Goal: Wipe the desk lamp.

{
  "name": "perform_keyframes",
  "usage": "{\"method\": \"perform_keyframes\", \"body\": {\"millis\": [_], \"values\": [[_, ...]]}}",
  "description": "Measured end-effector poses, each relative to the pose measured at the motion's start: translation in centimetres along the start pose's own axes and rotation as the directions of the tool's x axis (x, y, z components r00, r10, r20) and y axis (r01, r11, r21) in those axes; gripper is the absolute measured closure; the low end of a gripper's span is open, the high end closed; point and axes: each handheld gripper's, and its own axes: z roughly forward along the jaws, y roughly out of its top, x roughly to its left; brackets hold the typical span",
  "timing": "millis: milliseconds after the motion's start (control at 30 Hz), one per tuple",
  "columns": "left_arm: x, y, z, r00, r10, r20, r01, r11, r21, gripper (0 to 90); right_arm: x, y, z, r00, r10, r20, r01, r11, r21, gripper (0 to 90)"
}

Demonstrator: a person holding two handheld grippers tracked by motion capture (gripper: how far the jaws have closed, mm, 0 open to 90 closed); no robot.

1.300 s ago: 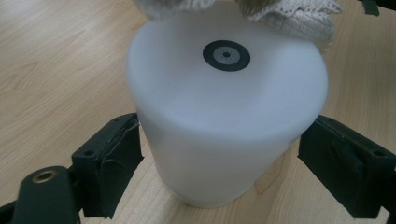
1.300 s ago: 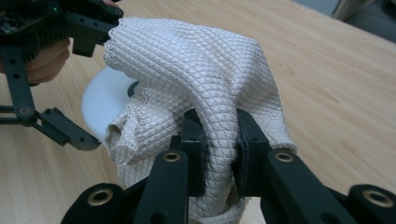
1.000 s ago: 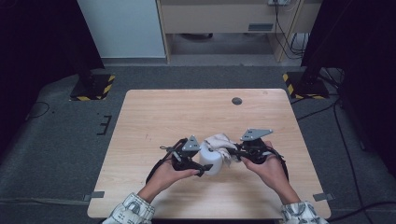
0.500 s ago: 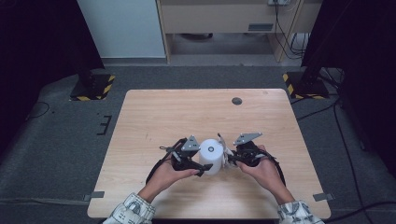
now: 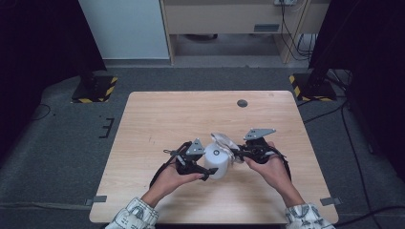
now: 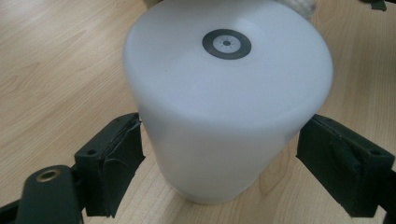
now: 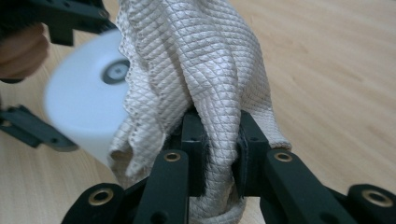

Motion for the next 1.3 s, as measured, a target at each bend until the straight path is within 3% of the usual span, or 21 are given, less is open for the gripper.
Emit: {"method": "perform_keyframes", "body": {"millis": [200,300,333,433,533,600,700,767,800,867,933,1167,1300], "values": [[0.1,0.0,0.1,1.0,0.004,0.003,-0.004,1.0,0.005,13.2,-0.4,-0.9,1.4,0.9999,0.007,-0.012,-0.006,0.998,0.056,77.2],[0.1,0.0,0.1,1.0,0.004,0.002,-0.004,1.0,0.004,13.3,-0.5,-0.2,0.8,0.9998,-0.008,-0.02,0.008,1.0,0.015,77.2],[0.1,0.0,0.1,1.0,0.004,0.002,-0.004,1.0,0.004,13.3,-0.7,0.4,0.4,0.9994,-0.006,-0.034,0.005,1.0,-0.022,77.2],[0.1,-0.1,0.1,1.0,0.003,0.0,-0.003,1.0,0.004,13.3,-0.8,0.7,0.6,0.9992,-0.007,-0.04,0.006,1.0,-0.022,77.3],[0.1,-0.1,0.1,1.0,0.003,0.001,-0.003,1.0,0.004,13.3,-1.0,0.3,1.5,0.9992,0.006,-0.04,-0.006,1.0,0.009,77.2],[0.1,-0.1,0.1,1.0,0.002,0.002,-0.002,1.0,0.002,13.2,-1.0,-0.5,2.4,0.9996,0.005,-0.027,-0.004,0.998,0.066,77.2],[0.1,0.0,0.1,1.0,0.003,0.001,-0.003,1.0,0.005,13.3,-1.0,-0.8,2.6,0.9998,0.003,-0.02,-0.002,0.997,0.083,77.2],[0.1,0.0,0.1,1.0,0.003,0.003,-0.003,1.0,0.007,13.2,-0.7,-0.5,2.1,0.9999,-0.002,-0.012,0.003,0.998,0.069,77.2],[0.1,-0.1,0.0,1.0,0.003,0.004,-0.003,1.0,0.007,13.2,-0.5,0.0,1.2,0.9999,-0.005,-0.015,0.005,1.0,0.025,77.2],[0.1,0.0,0.1,1.0,0.004,0.004,-0.004,1.0,0.006,13.2,-0.3,0.4,0.4,0.9998,-0.004,-0.019,0.004,1.0,-0.009,77.2],[0.1,0.0,0.1,1.0,0.004,0.004,-0.004,1.0,0.006,13.2,-0.4,0.5,0.2,0.9997,0.0,-0.023,0.0,1.0,-0.01,77.2],[0.1,0.0,0.1,1.0,0.003,0.003,-0.003,1.0,0.008,13.0,-0.7,-1.0,2.4,0.9998,0.019,-0.012,-0.018,0.996,0.086,77.2],[0.1,0.0,0.1,1.0,0.004,0.003,-0.004,0.9999,0.011,12.7,-0.4,-0.8,2.1,1.0,0.008,-0.003,-0.008,0.997,0.082,77.2]]}}
